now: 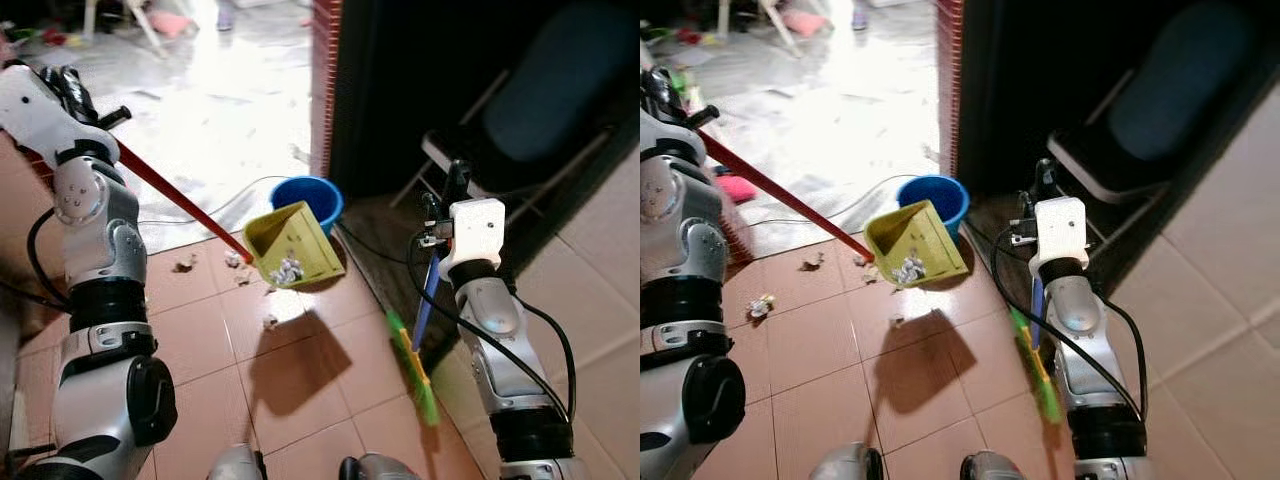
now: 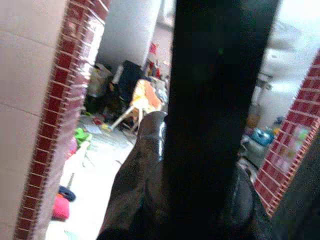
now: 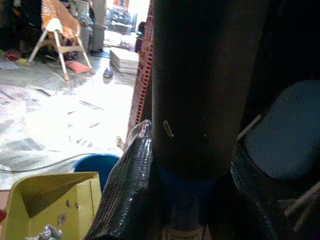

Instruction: Sweep floor

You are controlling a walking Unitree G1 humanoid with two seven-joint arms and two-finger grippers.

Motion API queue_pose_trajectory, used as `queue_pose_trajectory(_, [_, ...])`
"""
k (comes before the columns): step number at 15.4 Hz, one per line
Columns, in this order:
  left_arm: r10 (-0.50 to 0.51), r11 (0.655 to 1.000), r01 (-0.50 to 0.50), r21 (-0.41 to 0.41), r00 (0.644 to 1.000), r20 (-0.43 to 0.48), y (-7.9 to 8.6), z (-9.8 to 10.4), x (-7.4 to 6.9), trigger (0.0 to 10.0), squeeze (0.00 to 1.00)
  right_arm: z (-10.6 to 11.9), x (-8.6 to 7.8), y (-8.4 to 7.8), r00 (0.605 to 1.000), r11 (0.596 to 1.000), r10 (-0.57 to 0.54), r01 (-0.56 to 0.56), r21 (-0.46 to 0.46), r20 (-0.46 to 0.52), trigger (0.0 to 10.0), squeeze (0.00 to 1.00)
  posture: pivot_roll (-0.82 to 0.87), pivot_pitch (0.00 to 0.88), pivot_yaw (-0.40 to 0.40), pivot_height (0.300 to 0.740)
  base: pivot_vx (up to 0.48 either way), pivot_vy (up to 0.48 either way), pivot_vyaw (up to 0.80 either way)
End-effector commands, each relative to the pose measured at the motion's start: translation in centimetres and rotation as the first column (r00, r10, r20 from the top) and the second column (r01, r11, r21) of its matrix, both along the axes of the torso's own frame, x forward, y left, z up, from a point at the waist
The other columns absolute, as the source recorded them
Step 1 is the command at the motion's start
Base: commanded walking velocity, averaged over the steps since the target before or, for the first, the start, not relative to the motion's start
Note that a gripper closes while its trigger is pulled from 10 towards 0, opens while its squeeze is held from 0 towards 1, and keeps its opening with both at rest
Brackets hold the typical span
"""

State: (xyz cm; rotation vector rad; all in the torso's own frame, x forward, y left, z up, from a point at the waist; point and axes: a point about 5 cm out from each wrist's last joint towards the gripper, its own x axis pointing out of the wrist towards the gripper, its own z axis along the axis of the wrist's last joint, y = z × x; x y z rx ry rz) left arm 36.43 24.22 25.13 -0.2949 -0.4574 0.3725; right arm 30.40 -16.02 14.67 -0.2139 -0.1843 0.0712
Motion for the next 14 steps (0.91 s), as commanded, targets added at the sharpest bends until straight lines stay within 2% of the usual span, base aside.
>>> queue_pose_trajectory(1, [-0.002,1.000,0.000,0.013,0.992,0.125,-0.02,2.80,-0.21,10.0,0.00,1.25,-0.13,0.04,0.998,1.000,0.013,-0.012,-0.019,0.066,10.0,0.00,-0.05,0.080,0.013,0.740,0.259,0.000,0.00])
queue_pose_trajectory(14, [-0.017,0.999,0.012,0.035,0.990,0.140,-0.26,2.53,0.55,10.0,0.00,1.23,-0.34,0.90,0.995,0.998,0.067,-0.065,-0.026,0.077,10.0,0.00,-0.05,0.067,0.020,0.740,0.368,0.000,0.00])
